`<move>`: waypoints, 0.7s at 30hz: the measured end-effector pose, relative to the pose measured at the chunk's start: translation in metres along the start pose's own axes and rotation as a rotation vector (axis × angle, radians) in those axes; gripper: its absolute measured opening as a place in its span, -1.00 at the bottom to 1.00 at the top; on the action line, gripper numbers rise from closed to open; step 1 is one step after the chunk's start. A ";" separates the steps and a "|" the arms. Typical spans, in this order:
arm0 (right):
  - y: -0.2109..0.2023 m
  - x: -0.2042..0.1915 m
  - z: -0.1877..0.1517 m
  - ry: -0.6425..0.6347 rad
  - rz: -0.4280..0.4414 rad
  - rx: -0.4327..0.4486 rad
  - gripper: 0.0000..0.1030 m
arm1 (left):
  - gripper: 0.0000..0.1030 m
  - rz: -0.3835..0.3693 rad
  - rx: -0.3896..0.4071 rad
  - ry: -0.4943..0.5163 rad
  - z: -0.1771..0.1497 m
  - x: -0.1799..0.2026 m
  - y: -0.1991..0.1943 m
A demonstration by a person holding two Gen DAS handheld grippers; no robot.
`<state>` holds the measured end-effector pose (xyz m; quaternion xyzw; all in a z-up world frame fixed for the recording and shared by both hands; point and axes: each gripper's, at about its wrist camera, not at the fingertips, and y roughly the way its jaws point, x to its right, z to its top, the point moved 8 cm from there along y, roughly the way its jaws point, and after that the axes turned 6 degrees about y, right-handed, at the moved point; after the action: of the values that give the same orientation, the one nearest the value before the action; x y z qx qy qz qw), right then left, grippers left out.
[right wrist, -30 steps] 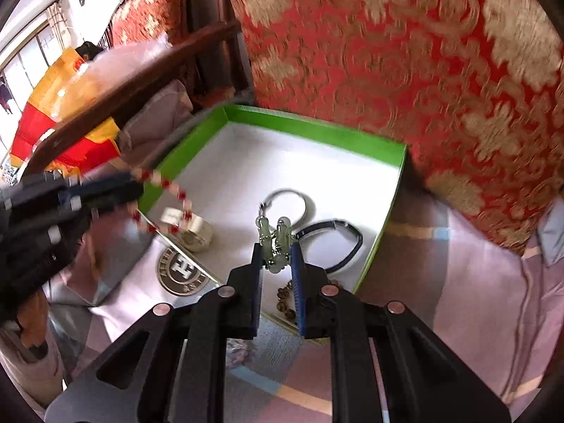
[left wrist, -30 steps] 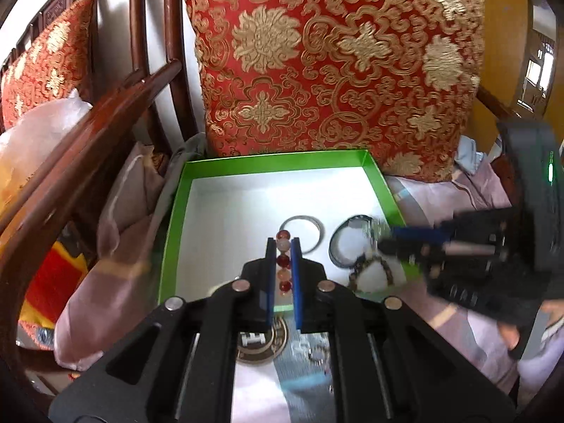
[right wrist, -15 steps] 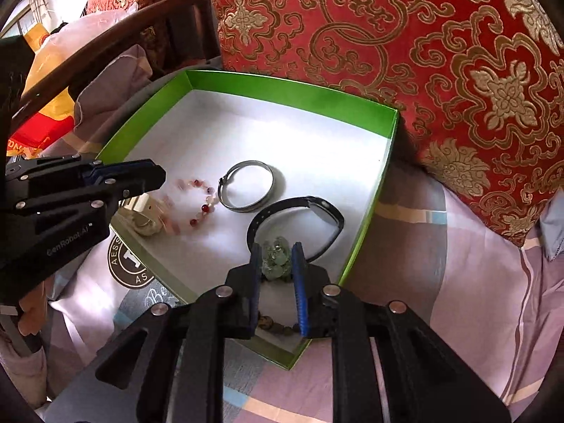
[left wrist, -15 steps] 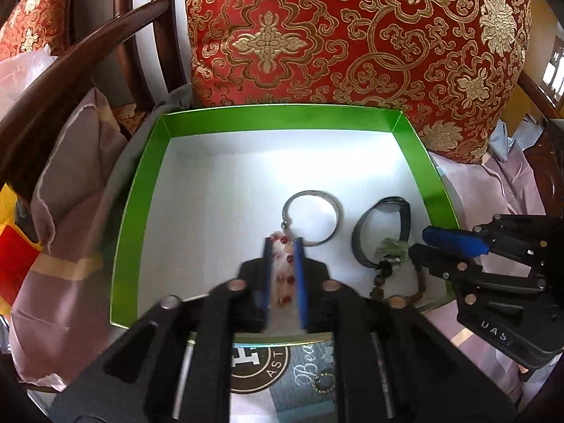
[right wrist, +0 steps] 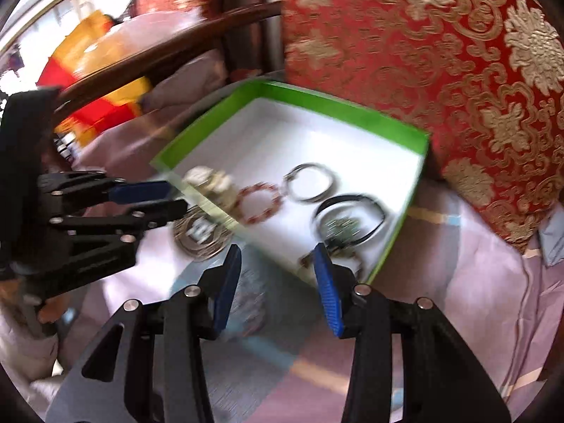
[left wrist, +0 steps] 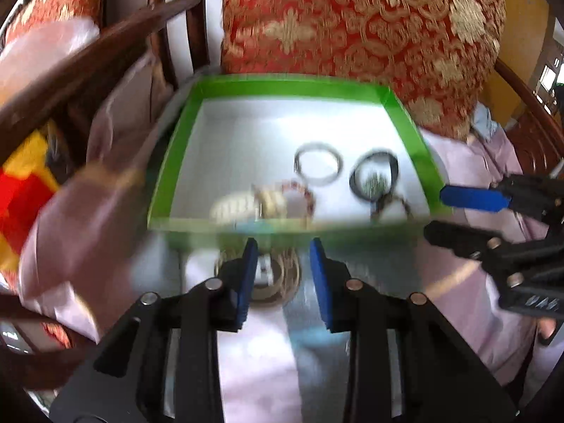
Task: Organize jewelry
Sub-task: 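Open both grippers to drop the bracelet and pendant into the box, then move the left gripper to the gold butterfly brooch while the right gripper moves to the pink bead bracelet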
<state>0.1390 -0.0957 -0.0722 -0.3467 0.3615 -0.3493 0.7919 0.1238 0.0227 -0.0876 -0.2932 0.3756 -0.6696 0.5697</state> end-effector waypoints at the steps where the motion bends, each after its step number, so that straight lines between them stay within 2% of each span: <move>1: 0.002 -0.004 -0.008 -0.008 0.022 -0.018 -0.18 | -0.39 -0.011 -0.023 0.006 -0.011 0.003 0.001; 3: 0.012 -0.006 -0.022 -0.018 0.021 -0.059 -0.32 | -0.39 -0.025 -0.060 0.030 -0.029 0.012 0.004; 8: 0.058 0.007 -0.053 0.041 -0.025 -0.180 -0.43 | -0.39 -0.073 -0.130 0.077 -0.061 0.038 0.017; 10: 0.067 0.008 -0.057 0.056 -0.025 -0.193 -0.43 | -0.36 -0.105 -0.142 0.090 -0.067 0.047 0.019; 13: 0.074 0.001 -0.062 0.032 -0.014 -0.209 -0.42 | -0.17 -0.125 -0.145 0.090 -0.069 0.052 0.018; 14: 0.074 0.000 -0.063 0.007 -0.038 -0.213 -0.46 | -0.15 -0.130 -0.144 0.089 -0.070 0.052 0.018; 15: 0.074 -0.001 -0.064 -0.001 -0.050 -0.218 -0.67 | -0.15 -0.143 -0.146 0.087 -0.070 0.055 0.017; 16: 0.074 0.000 -0.065 0.000 -0.056 -0.229 -0.70 | -0.15 -0.153 -0.147 0.085 -0.070 0.056 0.018; 17: 0.072 0.000 -0.066 0.003 -0.054 -0.235 -0.86 | -0.15 -0.162 -0.149 0.084 -0.071 0.057 0.018; 21: 0.063 0.013 -0.062 0.035 -0.077 -0.230 -0.85 | -0.18 -0.172 -0.179 0.090 -0.076 0.064 0.027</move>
<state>0.1141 -0.0922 -0.1583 -0.4427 0.3991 -0.3419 0.7265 0.0648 -0.0292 -0.1543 -0.3437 0.4322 -0.6924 0.4644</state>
